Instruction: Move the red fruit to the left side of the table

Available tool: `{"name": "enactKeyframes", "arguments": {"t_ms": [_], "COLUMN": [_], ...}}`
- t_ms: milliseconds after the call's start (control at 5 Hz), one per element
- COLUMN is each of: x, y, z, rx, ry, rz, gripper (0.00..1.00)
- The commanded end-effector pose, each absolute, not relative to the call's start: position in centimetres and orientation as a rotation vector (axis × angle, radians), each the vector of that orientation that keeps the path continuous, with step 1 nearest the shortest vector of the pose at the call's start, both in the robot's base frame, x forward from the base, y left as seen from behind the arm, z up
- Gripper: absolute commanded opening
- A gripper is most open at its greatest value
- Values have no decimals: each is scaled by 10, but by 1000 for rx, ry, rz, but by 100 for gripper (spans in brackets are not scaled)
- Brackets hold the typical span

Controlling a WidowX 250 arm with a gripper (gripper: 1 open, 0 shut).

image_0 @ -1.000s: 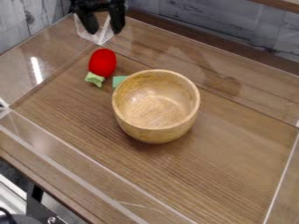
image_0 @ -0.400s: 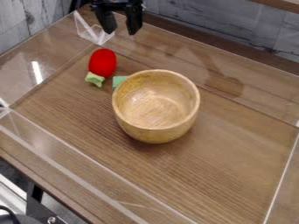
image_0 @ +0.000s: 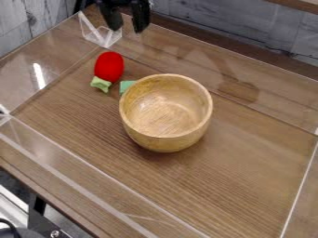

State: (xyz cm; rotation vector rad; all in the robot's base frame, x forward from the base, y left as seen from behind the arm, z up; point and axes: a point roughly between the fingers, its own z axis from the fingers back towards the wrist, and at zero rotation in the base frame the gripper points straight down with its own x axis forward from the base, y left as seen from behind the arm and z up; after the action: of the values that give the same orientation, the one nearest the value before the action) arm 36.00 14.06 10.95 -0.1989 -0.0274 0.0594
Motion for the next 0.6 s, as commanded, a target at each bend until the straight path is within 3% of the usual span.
{"name": "enactKeyframes", "arguments": {"t_ms": [0,400], "x": [371,375], "y": [150,143], "z": [122,105], "rx": [-174,-183], "ry": [-54,-15], "rz": [-41,-232], "gripper": [100,100]}}
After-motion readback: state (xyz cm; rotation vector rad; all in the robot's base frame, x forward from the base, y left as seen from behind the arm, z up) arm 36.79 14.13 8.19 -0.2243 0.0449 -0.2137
